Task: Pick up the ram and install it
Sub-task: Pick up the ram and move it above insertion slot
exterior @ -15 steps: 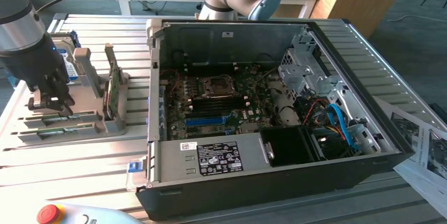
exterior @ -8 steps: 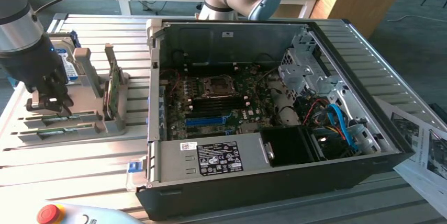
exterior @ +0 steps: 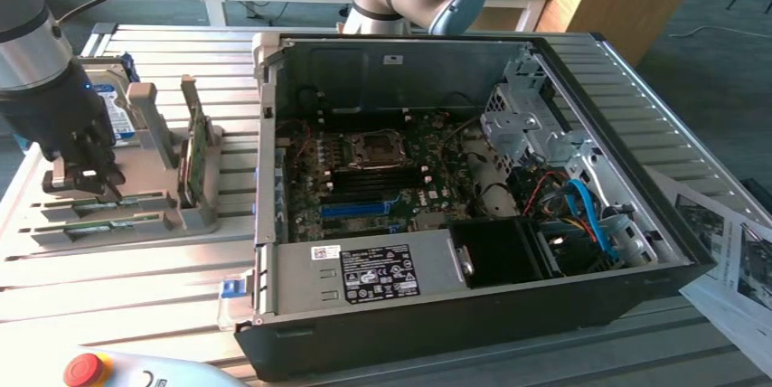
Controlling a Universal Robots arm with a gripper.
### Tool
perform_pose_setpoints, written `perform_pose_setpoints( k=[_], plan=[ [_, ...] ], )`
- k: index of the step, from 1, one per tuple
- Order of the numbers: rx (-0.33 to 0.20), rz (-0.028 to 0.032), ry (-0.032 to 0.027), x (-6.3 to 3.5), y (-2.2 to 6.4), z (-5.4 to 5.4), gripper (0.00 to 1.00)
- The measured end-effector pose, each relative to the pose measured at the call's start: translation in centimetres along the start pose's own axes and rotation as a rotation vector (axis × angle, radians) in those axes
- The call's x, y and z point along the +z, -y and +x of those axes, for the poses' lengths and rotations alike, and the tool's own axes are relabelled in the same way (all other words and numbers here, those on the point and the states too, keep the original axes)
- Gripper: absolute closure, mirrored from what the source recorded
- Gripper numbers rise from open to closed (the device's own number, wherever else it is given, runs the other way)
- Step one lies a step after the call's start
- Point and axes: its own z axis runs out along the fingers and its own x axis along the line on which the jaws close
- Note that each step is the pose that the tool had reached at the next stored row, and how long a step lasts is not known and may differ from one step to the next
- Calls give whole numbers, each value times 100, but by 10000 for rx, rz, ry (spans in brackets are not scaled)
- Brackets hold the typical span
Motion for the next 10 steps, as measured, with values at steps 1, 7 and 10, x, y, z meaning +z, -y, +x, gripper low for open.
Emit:
perform_pose_setpoints(
  k=[1, 7, 10],
  plan=[
    [0, 0, 0, 0, 0, 0, 68],
    [-1, 2, 0, 18, -1, 1, 68],
    [0, 3, 1, 33, -1, 1, 68]
  ],
)
